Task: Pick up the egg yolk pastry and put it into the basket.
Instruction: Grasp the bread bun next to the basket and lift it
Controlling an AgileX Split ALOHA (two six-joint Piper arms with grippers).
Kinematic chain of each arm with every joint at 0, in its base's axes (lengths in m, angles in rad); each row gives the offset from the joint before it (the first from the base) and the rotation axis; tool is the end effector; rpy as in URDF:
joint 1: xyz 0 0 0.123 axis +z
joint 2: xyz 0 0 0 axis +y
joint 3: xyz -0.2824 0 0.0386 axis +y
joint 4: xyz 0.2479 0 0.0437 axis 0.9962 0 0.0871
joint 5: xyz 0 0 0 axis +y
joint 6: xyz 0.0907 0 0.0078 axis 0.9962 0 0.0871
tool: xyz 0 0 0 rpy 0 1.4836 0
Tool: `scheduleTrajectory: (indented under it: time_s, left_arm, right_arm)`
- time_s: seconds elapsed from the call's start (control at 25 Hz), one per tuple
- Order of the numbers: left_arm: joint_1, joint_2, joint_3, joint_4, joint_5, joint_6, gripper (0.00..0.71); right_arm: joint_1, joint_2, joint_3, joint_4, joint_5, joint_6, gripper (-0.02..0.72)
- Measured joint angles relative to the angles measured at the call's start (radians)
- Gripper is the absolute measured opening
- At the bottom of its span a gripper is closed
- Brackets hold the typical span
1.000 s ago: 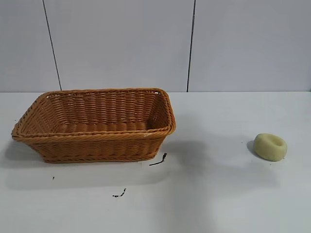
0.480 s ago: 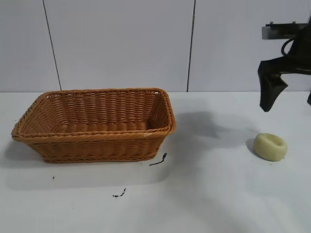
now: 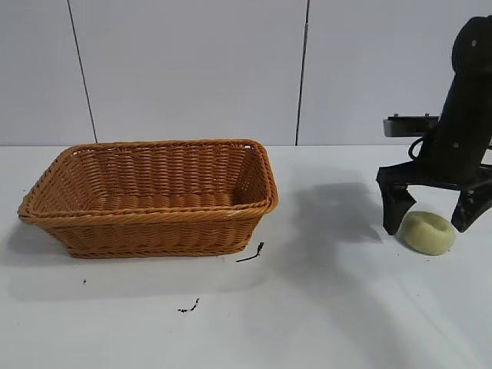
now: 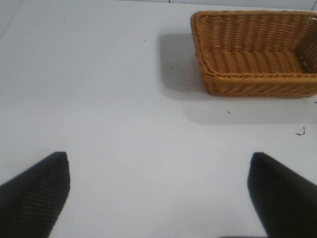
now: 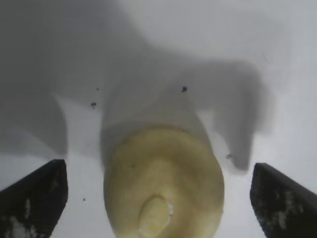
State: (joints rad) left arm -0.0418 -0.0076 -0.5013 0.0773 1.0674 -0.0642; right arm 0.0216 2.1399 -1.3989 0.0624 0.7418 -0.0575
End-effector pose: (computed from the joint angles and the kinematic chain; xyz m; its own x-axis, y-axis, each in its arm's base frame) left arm -0.0063 0.0064 0.2771 -0.4519 -0.0079 -0.8921 -0.0307 0.9995 0.0067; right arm 0.4127 0.0128 0.1154 -0.9839 -0.0327 -0.1757 -0.0402 0.9984 0.0395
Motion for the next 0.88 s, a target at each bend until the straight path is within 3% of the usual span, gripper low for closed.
scheduleTrajectory:
  time_s: [0.16,0.32,0.88]
  left_arm:
    - [0.000,0.000,0.000,0.000,0.000,0.000,0.696]
    - [0.000,0.000,0.000,0.000,0.000,0.000,0.696]
    - [0.000,0.000,0.000,0.000,0.000,0.000,0.696]
  right_arm:
    - [0.000,0.000,0.000,0.000,0.010,0.000,0.328]
    - [0.000,0.000,-0.001,0.000,0.014,0.000,0.181]
    - [0.000,0.000,-0.001,0.004,0.014,0.000,0.141]
